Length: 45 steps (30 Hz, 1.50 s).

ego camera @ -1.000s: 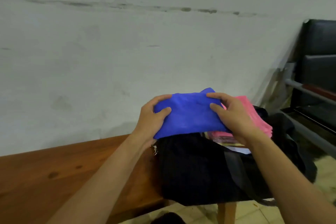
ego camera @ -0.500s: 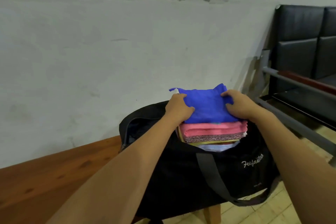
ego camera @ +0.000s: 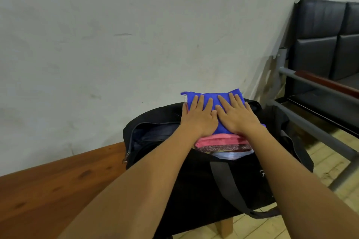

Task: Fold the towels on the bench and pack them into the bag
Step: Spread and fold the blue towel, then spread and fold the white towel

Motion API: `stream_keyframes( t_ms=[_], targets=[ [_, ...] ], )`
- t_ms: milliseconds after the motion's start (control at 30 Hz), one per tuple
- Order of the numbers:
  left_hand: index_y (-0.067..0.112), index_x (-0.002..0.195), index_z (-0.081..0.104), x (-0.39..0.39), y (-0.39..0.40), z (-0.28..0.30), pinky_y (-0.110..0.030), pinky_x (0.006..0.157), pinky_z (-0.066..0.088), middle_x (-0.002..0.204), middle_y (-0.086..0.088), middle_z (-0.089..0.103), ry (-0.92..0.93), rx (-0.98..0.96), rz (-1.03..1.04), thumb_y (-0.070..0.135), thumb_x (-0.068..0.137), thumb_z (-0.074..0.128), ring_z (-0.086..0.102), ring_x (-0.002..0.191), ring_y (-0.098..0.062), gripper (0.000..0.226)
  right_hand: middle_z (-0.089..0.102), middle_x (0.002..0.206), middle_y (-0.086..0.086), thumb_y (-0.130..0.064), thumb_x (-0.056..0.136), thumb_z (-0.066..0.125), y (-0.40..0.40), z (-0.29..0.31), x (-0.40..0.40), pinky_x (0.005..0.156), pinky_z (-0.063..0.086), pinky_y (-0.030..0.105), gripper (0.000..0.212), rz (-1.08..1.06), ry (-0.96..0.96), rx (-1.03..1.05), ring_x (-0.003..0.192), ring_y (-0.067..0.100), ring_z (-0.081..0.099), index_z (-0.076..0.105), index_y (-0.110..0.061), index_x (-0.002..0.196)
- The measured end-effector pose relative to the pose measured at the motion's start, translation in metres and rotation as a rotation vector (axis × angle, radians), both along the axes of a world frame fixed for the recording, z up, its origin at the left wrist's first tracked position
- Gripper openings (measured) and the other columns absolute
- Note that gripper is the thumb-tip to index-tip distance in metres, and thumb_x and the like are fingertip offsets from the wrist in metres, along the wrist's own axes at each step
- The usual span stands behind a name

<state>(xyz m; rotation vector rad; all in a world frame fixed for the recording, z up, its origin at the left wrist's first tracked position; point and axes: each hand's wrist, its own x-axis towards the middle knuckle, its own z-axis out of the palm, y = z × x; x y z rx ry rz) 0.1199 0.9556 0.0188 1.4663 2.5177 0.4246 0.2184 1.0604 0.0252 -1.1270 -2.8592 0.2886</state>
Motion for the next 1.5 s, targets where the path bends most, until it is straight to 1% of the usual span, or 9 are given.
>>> stream_keyframes(
  t_ms=[133, 200, 300, 500, 767, 933, 1133, 1333, 1500],
  targets=[
    [0.020, 0.156, 0.020, -0.003, -0.009, 0.005, -0.051, 0.122, -0.001, 0.165, -0.005, 0.007, 0.022, 0.113, 0.005, 0.036, 0.104, 0.018, -0.002, 0.152, -0.022, 0.054, 0.010, 0.166, 0.007, -0.046, 0.105, 0.016, -0.013, 0.015, -0.008, 0.121, -0.003, 0.053, 0.056, -0.011, -0.050, 0.061, 0.153, 0.023, 0.002, 0.020, -0.026, 0.157],
    [0.014, 0.136, 0.048, -0.006, -0.024, 0.014, -0.049, 0.119, 0.014, 0.151, -0.008, 0.040, 0.026, 0.242, 0.018, 0.029, 0.103, 0.023, 0.027, 0.145, -0.026, 0.043, 0.043, 0.147, 0.005, -0.037, 0.106, 0.019, -0.032, 0.025, -0.016, 0.119, 0.004, 0.061, 0.041, 0.075, 0.054, 0.104, 0.144, 0.021, 0.026, 0.051, -0.023, 0.128],
    [0.012, 0.091, 0.057, -0.017, -0.059, 0.034, -0.044, 0.093, 0.043, 0.102, -0.008, 0.063, -0.066, 0.534, 0.166, 0.023, 0.102, 0.030, 0.058, 0.099, -0.028, 0.031, 0.059, 0.099, -0.001, -0.021, 0.105, 0.027, -0.077, 0.046, -0.039, 0.105, 0.035, 0.056, 0.031, 0.214, 0.356, -0.028, 0.105, 0.023, 0.052, 0.050, -0.015, 0.085],
    [0.012, 0.068, 0.048, -0.061, -0.177, 0.070, -0.028, 0.057, 0.038, 0.067, 0.000, 0.052, -0.296, 0.900, 0.436, 0.020, 0.100, 0.037, 0.046, 0.061, -0.013, 0.035, 0.069, 0.076, -0.003, -0.026, 0.105, 0.034, -0.180, 0.073, -0.104, 0.082, 0.051, 0.039, 0.045, 0.235, 0.741, -0.349, 0.080, 0.018, 0.064, 0.067, -0.009, 0.080],
    [0.005, 0.064, 0.038, -0.119, -0.389, 0.072, -0.023, 0.047, 0.027, 0.058, -0.003, 0.037, -0.218, 1.060, 0.713, 0.017, 0.101, 0.039, 0.030, 0.051, -0.008, 0.038, 0.071, 0.069, 0.004, -0.035, 0.106, 0.034, -0.355, 0.056, -0.201, 0.064, 0.044, 0.023, 0.052, 0.391, 0.694, -0.635, 0.064, 0.009, 0.065, 0.069, -0.009, 0.078],
    [0.005, 0.064, 0.040, -0.143, -0.539, 0.029, -0.028, 0.051, 0.029, 0.060, -0.006, 0.039, -0.173, 1.006, 1.020, 0.022, 0.101, 0.040, 0.035, 0.053, -0.014, 0.041, 0.071, 0.070, 0.004, -0.036, 0.106, 0.034, -0.470, 0.027, -0.247, 0.060, 0.044, 0.018, 0.052, 0.569, 0.531, -0.712, 0.060, 0.004, 0.062, 0.069, -0.009, 0.078],
    [0.021, 0.072, 0.049, -0.147, -0.681, -0.036, -0.035, 0.067, 0.045, 0.080, -0.004, 0.056, 0.050, 0.771, 1.378, 0.029, 0.102, 0.042, 0.056, 0.076, -0.022, 0.032, 0.071, 0.068, -0.004, -0.030, 0.105, 0.043, -0.593, -0.007, -0.275, 0.076, 0.059, 0.038, 0.041, 0.832, 0.283, -0.672, 0.070, 0.022, 0.069, 0.070, -0.017, 0.076],
    [0.013, 0.129, 0.045, -0.158, -0.778, -0.063, -0.050, 0.099, 0.032, 0.133, -0.017, 0.041, 0.118, 0.037, 1.708, 0.036, 0.095, 0.050, 0.036, 0.123, -0.038, 0.041, 0.069, 0.076, -0.008, -0.040, 0.105, 0.040, -0.673, -0.035, -0.276, 0.078, 0.058, 0.033, 0.039, 0.974, 0.134, -0.544, 0.073, 0.011, 0.067, 0.068, -0.027, 0.082],
    [0.009, 0.117, 0.052, -0.161, -0.789, -0.075, -0.042, 0.092, 0.043, 0.117, -0.013, 0.054, 0.143, -0.018, 1.689, 0.014, 0.099, 0.044, 0.051, 0.109, -0.031, 0.021, 0.068, 0.077, -0.010, -0.040, 0.104, 0.042, -0.693, -0.043, -0.277, 0.075, 0.059, 0.030, 0.035, 0.996, 0.114, -0.524, 0.072, 0.008, 0.067, 0.068, -0.028, 0.084]
  ],
)
